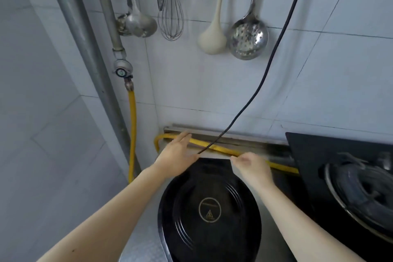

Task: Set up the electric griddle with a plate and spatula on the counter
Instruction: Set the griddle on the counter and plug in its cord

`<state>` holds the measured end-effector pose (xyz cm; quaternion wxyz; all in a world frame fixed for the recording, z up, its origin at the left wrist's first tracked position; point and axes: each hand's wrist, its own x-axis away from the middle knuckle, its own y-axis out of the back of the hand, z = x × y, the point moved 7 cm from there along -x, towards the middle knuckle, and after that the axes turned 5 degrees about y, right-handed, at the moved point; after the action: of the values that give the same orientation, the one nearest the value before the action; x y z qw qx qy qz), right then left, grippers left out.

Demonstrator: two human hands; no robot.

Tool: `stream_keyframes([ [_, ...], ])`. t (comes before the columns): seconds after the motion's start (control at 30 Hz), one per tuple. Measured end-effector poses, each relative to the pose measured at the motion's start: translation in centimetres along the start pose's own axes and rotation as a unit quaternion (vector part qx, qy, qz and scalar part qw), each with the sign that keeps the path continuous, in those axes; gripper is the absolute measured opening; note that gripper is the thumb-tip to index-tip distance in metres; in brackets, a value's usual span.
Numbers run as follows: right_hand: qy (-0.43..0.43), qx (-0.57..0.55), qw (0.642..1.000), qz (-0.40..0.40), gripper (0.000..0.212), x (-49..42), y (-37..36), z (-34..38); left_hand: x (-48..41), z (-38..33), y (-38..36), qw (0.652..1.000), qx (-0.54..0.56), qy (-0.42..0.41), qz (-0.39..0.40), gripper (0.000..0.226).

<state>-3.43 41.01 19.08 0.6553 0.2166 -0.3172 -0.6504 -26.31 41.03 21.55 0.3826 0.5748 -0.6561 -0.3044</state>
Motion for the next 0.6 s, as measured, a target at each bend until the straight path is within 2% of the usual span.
stream_keyframes([
  [0.1, -0.109, -0.027, 0.991, 0.075, 0.058, 1.4, -2.0, -4.7, 0.4, 3.6, -3.4, 0.992, 0.033, 0.080, 0.090, 0.089],
  [0.2, -0.226, -0.080, 0.958, 0.155, 0.084, 3.2, -3.8, -7.0, 0.6, 5.4, -5.9, 0.976, 0.110, 0.125, 0.142, 0.093],
  [0.3, -0.278, -0.132, 0.927, 0.216, 0.109, 4.7, -5.1, -8.0, 0.8, 6.3, -7.6, 0.956, 0.177, 0.154, 0.178, 0.087],
  [0.4, -0.269, -0.176, 0.918, 0.232, 0.115, 5.1, -5.4, -8.3, 1.0, 6.8, -8.6, 0.936, 0.232, 0.179, 0.196, 0.067],
  [0.5, -0.255, -0.189, 0.925, 0.211, 0.112, 5.2, -5.5, -8.6, 1.1, 7.2, -9.3, 0.919, 0.269, 0.196, 0.211, 0.072],
  [0.6, -0.250, -0.211, 0.928, 0.176, 0.096, 5.3, -5.7, -9.3, 1.1, 7.2, -9.7, 0.912, 0.281, 0.207, 0.217, 0.076],
])
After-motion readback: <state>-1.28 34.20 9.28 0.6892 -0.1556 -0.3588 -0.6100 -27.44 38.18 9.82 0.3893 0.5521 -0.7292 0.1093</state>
